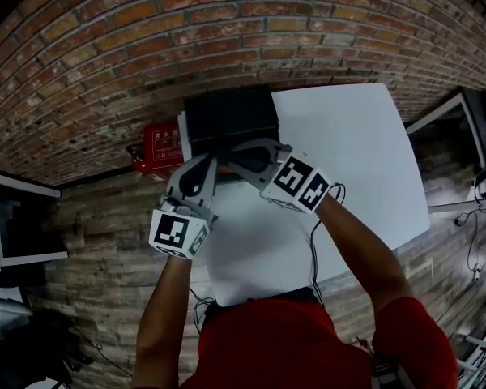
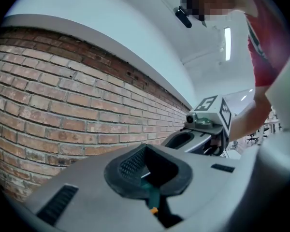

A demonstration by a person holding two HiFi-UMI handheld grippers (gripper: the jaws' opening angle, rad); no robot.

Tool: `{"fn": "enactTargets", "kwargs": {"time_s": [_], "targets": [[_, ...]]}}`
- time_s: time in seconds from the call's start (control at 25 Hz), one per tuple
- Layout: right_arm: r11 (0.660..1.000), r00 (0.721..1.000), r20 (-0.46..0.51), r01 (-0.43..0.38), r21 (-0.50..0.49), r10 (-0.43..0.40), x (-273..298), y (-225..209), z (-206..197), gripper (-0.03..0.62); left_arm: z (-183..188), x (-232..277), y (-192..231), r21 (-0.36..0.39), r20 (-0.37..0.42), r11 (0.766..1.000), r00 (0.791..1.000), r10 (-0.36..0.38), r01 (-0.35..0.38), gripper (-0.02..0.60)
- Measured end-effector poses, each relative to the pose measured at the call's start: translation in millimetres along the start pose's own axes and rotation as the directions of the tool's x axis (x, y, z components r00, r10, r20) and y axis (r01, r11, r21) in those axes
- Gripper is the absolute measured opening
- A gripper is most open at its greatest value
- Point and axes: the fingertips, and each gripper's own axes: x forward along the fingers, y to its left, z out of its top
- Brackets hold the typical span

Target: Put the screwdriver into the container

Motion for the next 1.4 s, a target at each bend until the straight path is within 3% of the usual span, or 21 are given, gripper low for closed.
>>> {"fn": "enactTargets", "kwargs": {"time_s": [0.2, 0.68, 1.08, 1.4], "targets": [[0.999, 0.987, 0.157, 0.038, 0.005, -0.038, -28, 20, 37, 0.046, 25, -13, -18, 0.009, 0.038, 1.000, 0.999, -0.021, 0.021, 0.012], [0.991, 0.926, 0.354, 0.136, 0.007, -0.130, -84, 62, 95, 0.032, 76, -55, -58, 0.003, 0.085, 0.997, 0.993, -0.076, 0.076, 0.012], [0.981, 0.863, 0.466, 0.179, 0.078, -0.195, -123, 93, 113, 0.031, 111, -86, -79, -0.006, 0.154, 0.997, 0.985, -0.078, 0.080, 0.012], [0.977, 0.848, 0.484, 0.193, 0.095, -0.215, -135, 105, 111, 0.031, 119, -93, -98, 0.019, 0.165, 0.994, 0.981, -0.105, 0.103, 0.012]]}}
